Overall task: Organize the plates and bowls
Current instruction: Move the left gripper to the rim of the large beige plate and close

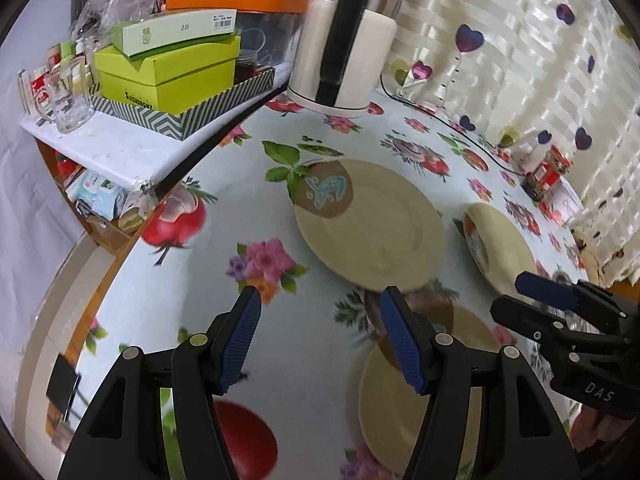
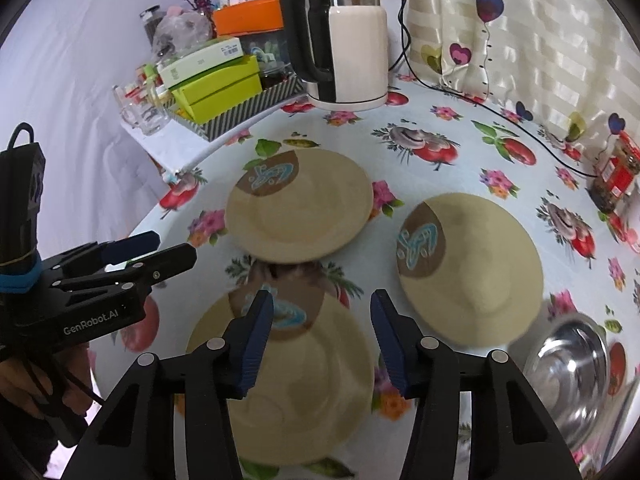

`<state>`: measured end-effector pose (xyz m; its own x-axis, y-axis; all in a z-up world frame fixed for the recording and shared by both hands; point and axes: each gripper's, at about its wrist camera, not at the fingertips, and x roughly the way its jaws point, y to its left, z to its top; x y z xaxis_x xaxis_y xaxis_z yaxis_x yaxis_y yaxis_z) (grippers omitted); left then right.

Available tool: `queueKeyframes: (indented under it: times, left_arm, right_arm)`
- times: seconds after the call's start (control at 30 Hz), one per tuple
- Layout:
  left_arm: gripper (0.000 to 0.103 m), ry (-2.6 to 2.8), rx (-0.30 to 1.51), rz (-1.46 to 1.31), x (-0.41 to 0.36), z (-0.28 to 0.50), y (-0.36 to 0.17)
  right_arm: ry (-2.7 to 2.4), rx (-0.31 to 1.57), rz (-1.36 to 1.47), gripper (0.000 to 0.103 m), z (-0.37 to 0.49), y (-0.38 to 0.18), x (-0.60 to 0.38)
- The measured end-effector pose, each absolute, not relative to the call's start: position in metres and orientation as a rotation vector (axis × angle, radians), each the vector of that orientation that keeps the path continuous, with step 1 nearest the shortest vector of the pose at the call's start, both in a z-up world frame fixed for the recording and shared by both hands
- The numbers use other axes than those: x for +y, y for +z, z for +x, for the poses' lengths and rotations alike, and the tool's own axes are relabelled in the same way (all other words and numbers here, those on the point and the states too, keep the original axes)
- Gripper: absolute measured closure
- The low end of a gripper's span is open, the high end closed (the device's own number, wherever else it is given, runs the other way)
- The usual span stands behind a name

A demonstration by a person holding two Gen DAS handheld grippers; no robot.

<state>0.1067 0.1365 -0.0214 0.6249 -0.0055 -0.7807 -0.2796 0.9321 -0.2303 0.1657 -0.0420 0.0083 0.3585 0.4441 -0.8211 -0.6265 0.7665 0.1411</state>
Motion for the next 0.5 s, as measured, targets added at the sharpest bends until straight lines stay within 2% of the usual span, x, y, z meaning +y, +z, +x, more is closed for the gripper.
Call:
queueKeyframes:
  times: [0.23,0.5]
  left_arm:
    - [0.041,0.158,0.9,-0.389,0.153,0.135,-0.031]
    - [0.053,0.16,0.943,-0.42,0.165,0.164,-0.051]
  right_arm:
    - [0.702,1.027,-0.147,0.052,0.205,-0.004,-0.027]
    - [0.684,1.072,-0.11,0.054,0.237,-0.023,-0.014]
